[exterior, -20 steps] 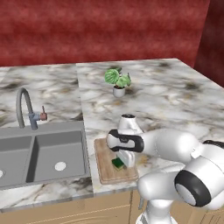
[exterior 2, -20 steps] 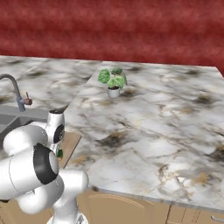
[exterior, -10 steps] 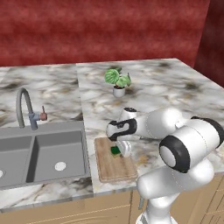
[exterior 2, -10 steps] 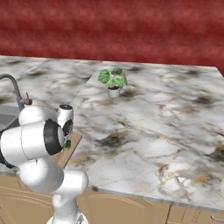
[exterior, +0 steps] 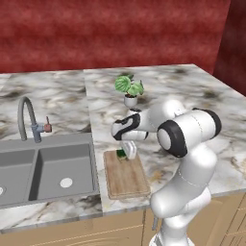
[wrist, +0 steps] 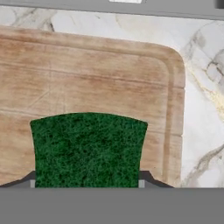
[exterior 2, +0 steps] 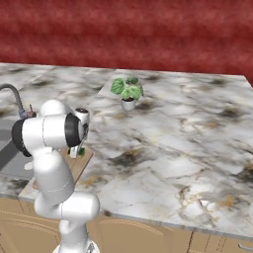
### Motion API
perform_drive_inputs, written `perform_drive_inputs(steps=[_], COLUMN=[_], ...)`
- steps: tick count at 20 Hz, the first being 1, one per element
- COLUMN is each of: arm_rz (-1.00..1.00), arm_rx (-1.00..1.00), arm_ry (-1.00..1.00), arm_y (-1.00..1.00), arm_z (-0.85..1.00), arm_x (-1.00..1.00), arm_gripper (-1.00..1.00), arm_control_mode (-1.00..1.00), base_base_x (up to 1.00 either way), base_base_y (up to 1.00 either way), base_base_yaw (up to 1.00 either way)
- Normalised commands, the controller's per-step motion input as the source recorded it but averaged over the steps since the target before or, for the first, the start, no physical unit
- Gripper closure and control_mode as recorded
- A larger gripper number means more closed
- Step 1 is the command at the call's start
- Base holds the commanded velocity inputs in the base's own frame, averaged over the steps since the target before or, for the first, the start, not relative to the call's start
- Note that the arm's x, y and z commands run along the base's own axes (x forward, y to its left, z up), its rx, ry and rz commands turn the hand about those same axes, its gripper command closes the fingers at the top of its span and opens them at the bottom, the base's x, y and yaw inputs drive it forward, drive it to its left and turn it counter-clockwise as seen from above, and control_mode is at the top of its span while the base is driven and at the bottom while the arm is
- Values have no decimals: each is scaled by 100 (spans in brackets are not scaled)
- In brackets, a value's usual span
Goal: Pick up the sponge from the counter and clean the cutting board by briefly scrubbing or pressing down on the cutting board. Once finished, release the sponge.
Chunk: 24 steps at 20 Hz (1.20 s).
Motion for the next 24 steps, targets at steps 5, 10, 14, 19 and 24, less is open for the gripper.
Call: perform_drive_inputs(steps=[5,10,14,19,24], arm_rz=[-4,-4,0,0,0], arm_rx=[0,0,0,0,0], arm_ry=[0,0,0,4,4], arm_y=[38,56,80,84,48], arm_z=[-45,-43,-22,-22,-50], arm_x=[10,-2,-8,-13,-61], arm_gripper=[100,100,100,100,100], arm_control_mode=[-100,-100,-100,-100,-100], base_base_x=[0,0,0,0,0], base_base_y=[0,0,0,0,0], base_base_yaw=[0,0,0,0,0])
